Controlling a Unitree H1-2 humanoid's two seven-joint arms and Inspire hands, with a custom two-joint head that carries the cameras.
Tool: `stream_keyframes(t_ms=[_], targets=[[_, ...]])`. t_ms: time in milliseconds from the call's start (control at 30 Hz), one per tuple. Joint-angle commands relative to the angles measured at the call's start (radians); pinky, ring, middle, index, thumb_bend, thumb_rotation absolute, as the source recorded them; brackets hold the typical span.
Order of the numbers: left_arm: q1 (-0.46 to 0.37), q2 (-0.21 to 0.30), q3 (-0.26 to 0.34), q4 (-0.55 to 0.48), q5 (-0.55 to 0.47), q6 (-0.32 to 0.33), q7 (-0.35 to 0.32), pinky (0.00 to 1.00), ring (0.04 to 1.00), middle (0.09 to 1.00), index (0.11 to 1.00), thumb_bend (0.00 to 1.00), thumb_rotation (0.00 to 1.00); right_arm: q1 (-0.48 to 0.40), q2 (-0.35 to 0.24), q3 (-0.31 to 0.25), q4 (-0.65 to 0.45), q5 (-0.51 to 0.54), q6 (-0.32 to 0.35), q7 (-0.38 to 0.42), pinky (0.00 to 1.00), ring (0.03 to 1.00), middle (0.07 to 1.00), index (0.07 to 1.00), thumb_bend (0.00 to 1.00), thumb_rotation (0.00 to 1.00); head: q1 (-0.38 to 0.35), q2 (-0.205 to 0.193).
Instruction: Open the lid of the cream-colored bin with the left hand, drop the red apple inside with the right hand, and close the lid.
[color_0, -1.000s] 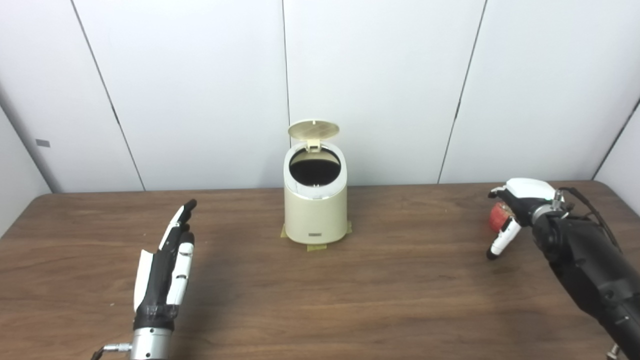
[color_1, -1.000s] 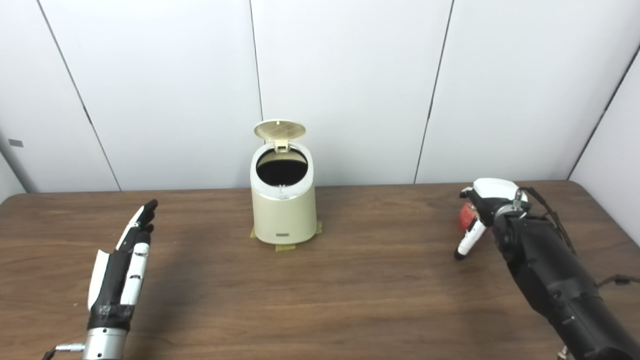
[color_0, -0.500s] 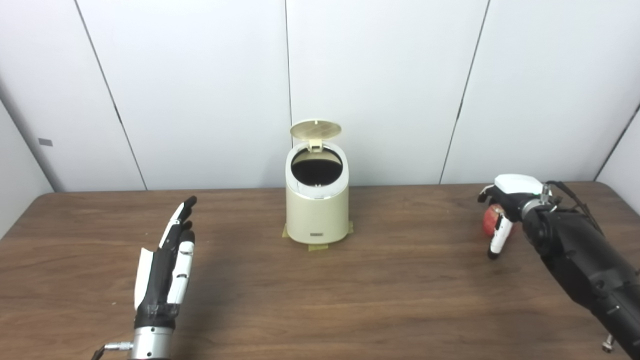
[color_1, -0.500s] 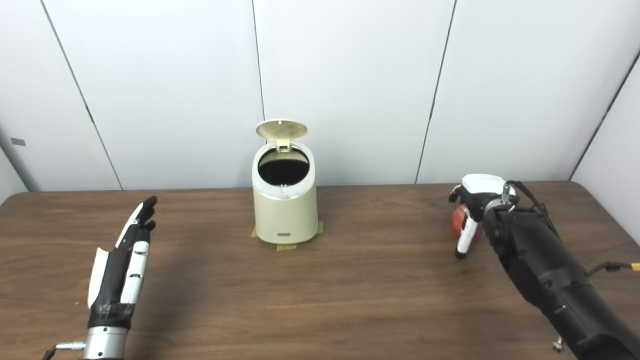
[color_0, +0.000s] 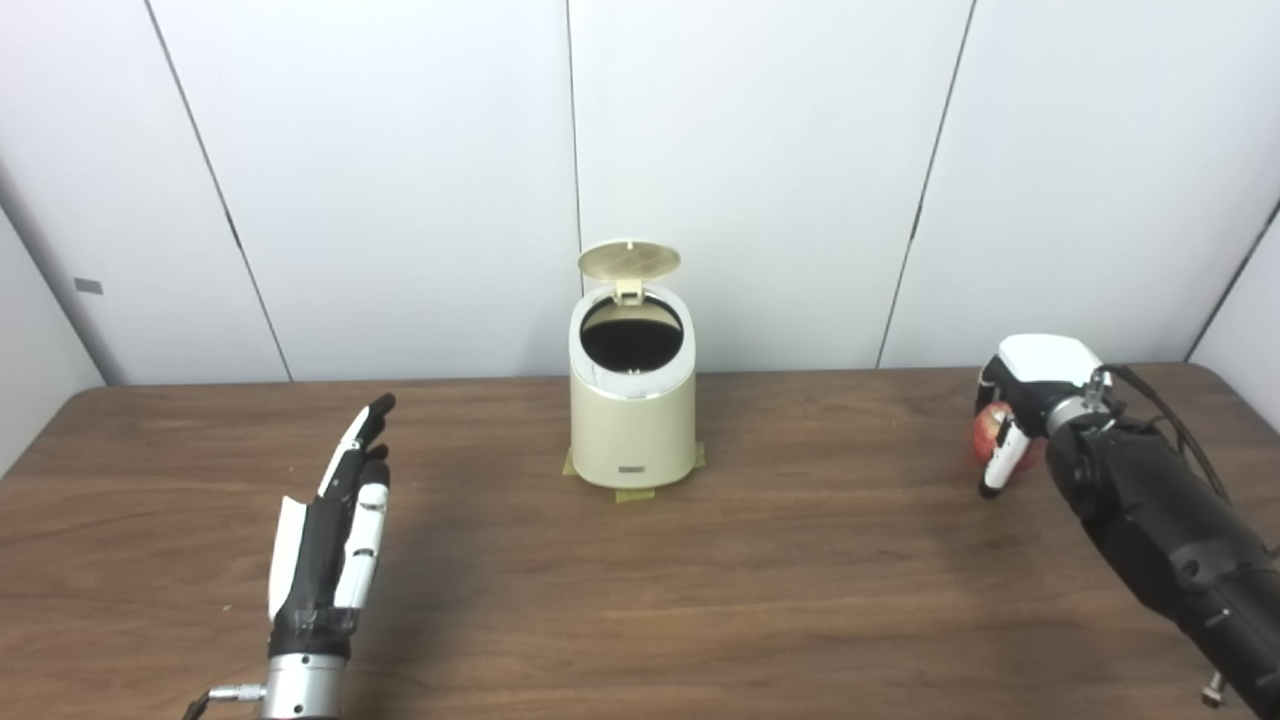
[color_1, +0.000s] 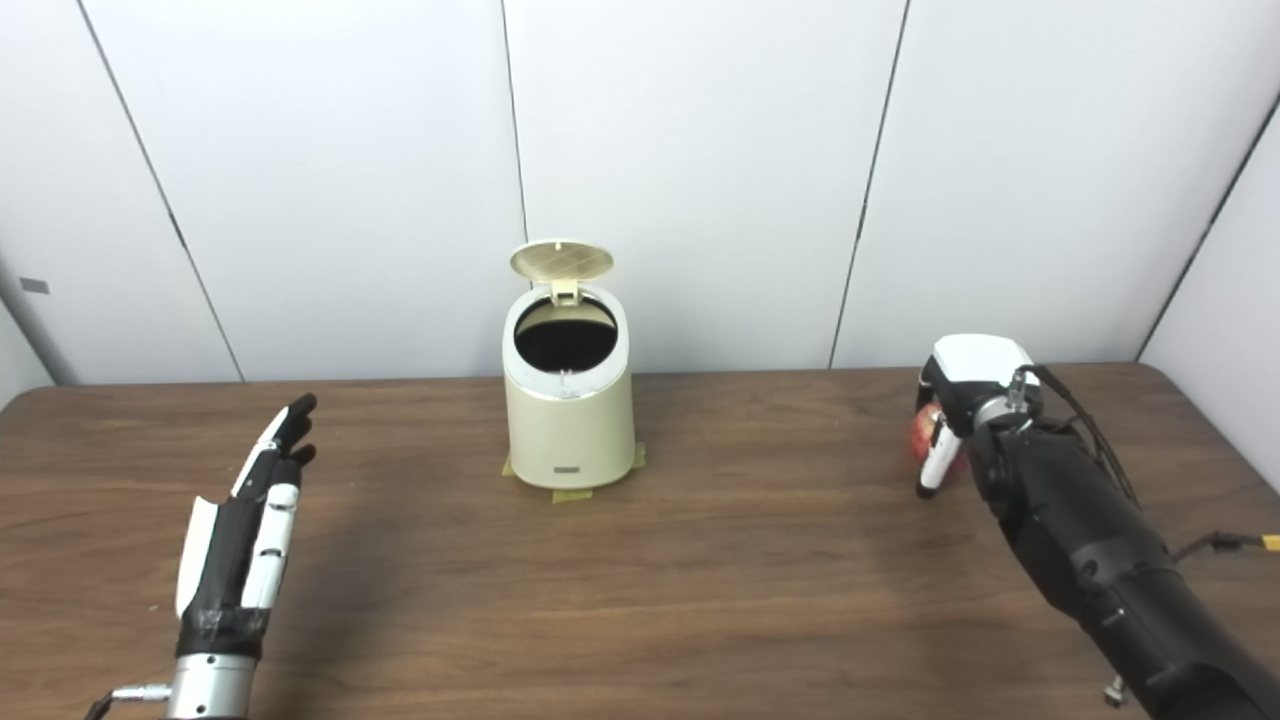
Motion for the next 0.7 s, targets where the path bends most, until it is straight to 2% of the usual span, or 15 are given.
stream_keyframes(t_ms=[0,67,133,200,233,367,400,533,567,667], targets=[[0.018,-0.013,-0.009,0.012,0.005,-0.018,0.003,0.91,0.956,0.962,0.929,0.24,1.00,-0.019,-0.022,-0.002,-0.012,-0.024,0.033,-0.006,0.28,0.377,0.406,0.504,0.53,0.00,0.000,0.001],[0.018,-0.013,-0.010,0.014,0.004,-0.019,0.002,0.91,0.956,0.963,0.929,0.24,1.00,-0.009,-0.025,-0.011,-0.031,-0.014,0.013,-0.021,0.28,0.384,0.402,0.505,0.53,0.00,0.000,0.000],[0.018,-0.011,-0.011,0.014,0.000,-0.018,-0.001,0.92,0.957,0.965,0.931,0.23,1.00,0.008,-0.030,-0.017,-0.086,-0.017,0.020,-0.008,0.25,0.348,0.397,0.503,0.53,0.00,0.000,0.000],[0.018,-0.009,-0.012,0.017,0.000,-0.021,-0.002,0.92,0.962,0.969,0.935,0.23,1.00,0.027,-0.041,-0.017,-0.165,-0.029,0.019,0.010,0.26,0.356,0.397,0.503,0.53,0.00,-0.002,0.001],[0.018,-0.009,-0.012,0.019,0.001,-0.024,-0.001,0.92,0.963,0.969,0.935,0.23,1.00,0.038,-0.041,-0.026,-0.209,-0.026,0.020,0.014,0.26,0.346,0.437,0.494,0.53,0.00,-0.002,0.002],[0.020,-0.007,-0.014,0.025,0.006,-0.024,0.000,0.91,0.957,0.966,0.934,0.24,1.00,0.064,-0.025,-0.063,-0.353,-0.015,0.030,0.024,0.26,0.338,0.398,0.505,0.52,0.00,-0.004,0.006],[0.021,-0.007,-0.014,0.025,0.006,-0.021,-0.001,0.91,0.961,0.969,0.936,0.23,1.00,0.066,-0.024,-0.067,-0.392,-0.015,0.021,0.032,0.25,0.338,0.398,0.504,0.52,0.00,-0.003,0.007],[0.025,-0.006,-0.016,0.037,0.007,-0.024,0.001,0.92,0.967,0.973,0.941,0.22,1.00,0.065,-0.043,-0.062,-0.539,-0.019,-0.087,0.047,0.31,0.382,0.422,0.488,0.53,0.00,-0.007,0.008],[0.025,-0.007,-0.016,0.042,0.016,-0.028,0.007,0.92,0.961,0.966,0.935,0.21,1.00,0.064,-0.044,-0.061,-0.577,-0.020,-0.110,0.055,0.28,0.350,0.430,0.481,0.53,0.00,-0.007,0.008],[0.025,-0.008,-0.018,0.052,0.026,-0.031,0.014,0.92,0.949,0.948,0.920,0.21,1.00,0.068,-0.007,-0.103,-0.664,0.046,-0.157,0.054,0.29,0.372,0.486,0.475,0.53,0.00,-0.004,0.006]])
